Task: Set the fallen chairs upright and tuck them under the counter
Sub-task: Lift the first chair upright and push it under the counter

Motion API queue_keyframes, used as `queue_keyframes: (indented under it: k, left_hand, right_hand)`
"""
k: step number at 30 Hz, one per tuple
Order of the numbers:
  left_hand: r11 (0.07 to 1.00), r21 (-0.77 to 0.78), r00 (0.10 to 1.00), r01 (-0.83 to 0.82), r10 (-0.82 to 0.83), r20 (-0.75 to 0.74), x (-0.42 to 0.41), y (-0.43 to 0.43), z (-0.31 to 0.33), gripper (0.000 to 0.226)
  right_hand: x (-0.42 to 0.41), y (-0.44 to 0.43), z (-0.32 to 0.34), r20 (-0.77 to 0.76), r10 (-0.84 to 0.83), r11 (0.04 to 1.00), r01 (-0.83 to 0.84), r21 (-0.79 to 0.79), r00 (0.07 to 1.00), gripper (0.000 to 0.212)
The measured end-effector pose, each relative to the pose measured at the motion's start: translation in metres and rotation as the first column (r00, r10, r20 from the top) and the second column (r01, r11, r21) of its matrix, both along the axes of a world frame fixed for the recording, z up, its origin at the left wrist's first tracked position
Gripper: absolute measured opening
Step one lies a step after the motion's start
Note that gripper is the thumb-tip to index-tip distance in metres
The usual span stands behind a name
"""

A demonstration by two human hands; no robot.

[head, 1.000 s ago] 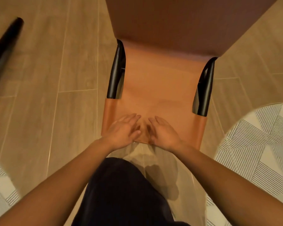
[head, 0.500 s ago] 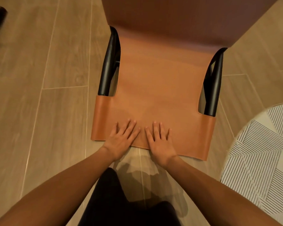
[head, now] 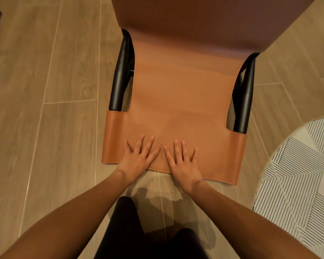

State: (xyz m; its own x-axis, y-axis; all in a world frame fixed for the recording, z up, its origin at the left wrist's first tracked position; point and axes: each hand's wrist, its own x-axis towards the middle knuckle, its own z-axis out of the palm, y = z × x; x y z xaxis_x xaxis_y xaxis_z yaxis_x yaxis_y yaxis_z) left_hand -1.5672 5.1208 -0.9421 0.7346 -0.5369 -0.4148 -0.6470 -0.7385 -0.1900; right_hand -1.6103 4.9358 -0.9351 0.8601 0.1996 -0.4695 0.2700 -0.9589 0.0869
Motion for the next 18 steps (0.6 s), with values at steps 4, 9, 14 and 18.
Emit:
queue_keyframes:
  k: [4, 9, 14, 18]
  left_hand:
    - [0.998, 0.043, 0.999, 0.043, -0.042, -0.017, 0.003, 0.003, 0.006, 0.081]
    - [0.995, 0.066, 0.995, 0.071, -0.066, -0.068, 0.006, 0.004, 0.017, 0.08]
    - [0.997, 0.057, 0.992, 0.059, -0.052, -0.114, 0.006, 0.005, 0.024, 0.077]
    - [0.997, 0.047, 0.989, 0.055, -0.048, -0.139, 0.006, 0.007, 0.031, 0.074]
  right_hand:
    - [0.001, -0.002, 0.004, -0.038, 0.0, 1.0, 0.0, -0.003, 0.999, 0.081]
    - [0.005, -0.004, 0.019, -0.108, 0.012, 1.0, -0.013, -0.008, 0.994, 0.083]
    - [0.005, -0.005, 0.033, -0.142, 0.017, 1.0, -0.017, 0.0, 0.99, 0.075]
    - [0.006, -0.006, 0.041, -0.154, 0.028, 1.0, -0.029, -0.001, 0.988, 0.076]
